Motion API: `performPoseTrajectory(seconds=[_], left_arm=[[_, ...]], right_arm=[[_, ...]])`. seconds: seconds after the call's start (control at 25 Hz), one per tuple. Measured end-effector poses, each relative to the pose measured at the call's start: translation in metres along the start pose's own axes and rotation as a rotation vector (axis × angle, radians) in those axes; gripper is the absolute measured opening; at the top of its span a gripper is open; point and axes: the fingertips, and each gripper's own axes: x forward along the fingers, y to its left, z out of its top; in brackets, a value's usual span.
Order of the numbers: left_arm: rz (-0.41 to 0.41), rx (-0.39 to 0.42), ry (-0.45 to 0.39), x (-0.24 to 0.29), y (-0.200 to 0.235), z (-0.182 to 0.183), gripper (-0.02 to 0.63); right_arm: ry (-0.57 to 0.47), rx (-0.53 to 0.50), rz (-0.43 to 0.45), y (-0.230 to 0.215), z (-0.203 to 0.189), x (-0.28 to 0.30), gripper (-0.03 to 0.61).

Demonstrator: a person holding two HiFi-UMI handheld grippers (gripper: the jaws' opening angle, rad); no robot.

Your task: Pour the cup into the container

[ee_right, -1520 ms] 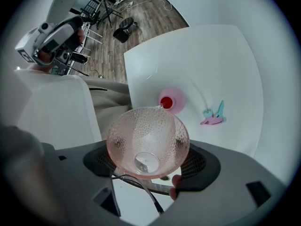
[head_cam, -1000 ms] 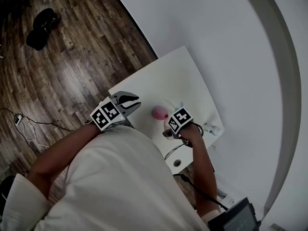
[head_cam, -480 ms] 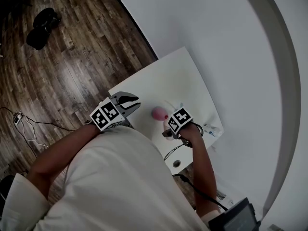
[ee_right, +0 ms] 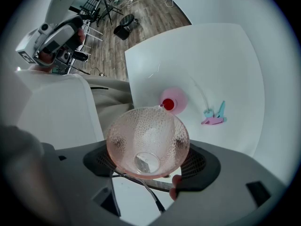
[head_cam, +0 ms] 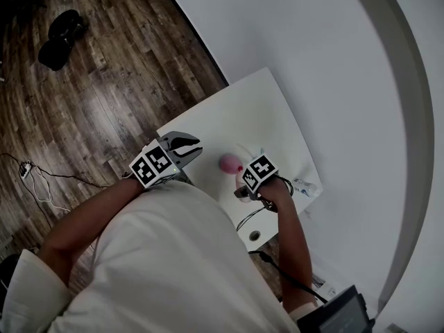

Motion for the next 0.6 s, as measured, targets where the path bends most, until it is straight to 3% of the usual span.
performPoseTrajectory(seconds=[0.6], left_arm=[[0.001,-0.001,0.002,0.0000,-0.0004,-0.0028,0.064]], right_arm=[[0.008,0.004,0.007,-0.0009,-0.0013,0.0027,0.374]])
